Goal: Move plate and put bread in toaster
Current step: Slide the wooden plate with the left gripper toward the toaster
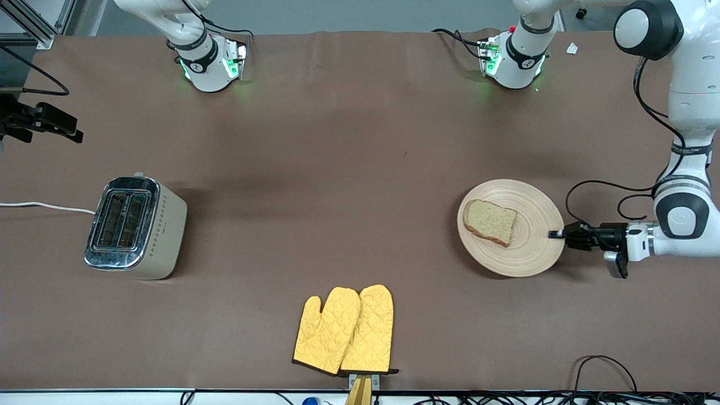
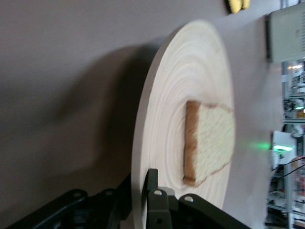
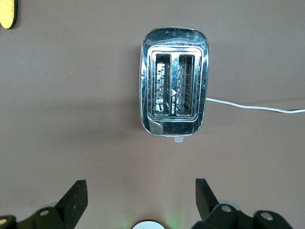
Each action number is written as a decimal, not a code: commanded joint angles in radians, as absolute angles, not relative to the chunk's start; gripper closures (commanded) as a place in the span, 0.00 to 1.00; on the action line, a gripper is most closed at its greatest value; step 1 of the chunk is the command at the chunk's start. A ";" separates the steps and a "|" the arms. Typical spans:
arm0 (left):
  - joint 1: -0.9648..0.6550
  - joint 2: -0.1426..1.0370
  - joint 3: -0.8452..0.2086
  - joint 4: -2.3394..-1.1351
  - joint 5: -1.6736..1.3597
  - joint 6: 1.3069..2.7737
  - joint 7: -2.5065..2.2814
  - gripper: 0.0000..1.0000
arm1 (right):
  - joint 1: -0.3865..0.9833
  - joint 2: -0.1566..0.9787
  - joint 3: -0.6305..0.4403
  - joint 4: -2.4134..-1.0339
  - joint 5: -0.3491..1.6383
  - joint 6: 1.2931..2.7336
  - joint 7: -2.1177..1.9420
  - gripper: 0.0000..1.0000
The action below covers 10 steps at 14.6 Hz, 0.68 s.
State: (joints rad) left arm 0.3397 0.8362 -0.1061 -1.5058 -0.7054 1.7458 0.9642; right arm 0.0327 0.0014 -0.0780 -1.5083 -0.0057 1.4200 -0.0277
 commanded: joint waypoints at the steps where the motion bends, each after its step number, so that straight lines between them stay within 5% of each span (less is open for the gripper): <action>1: 0.328 0.839 -0.213 -1.497 -0.764 1.729 0.815 1.00 | 0.029 -0.011 -0.075 -1.517 -0.002 1.413 -0.023 0.00; 6: 0.175 0.851 -0.287 -1.477 -0.952 1.818 0.654 1.00 | 0.028 -0.011 -0.075 -1.517 -0.002 1.414 -0.023 0.00; 10: -0.039 0.851 -0.285 -1.477 -1.168 2.056 0.608 1.00 | 0.026 -0.011 -0.077 -1.517 -0.003 1.414 -0.026 0.00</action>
State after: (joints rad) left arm 0.0371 0.8441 -0.2852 -1.5019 -1.0812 1.9851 0.6368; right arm 0.0327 0.0014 -0.0781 -1.5083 -0.0058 1.4192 -0.0277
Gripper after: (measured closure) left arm 0.907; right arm 0.000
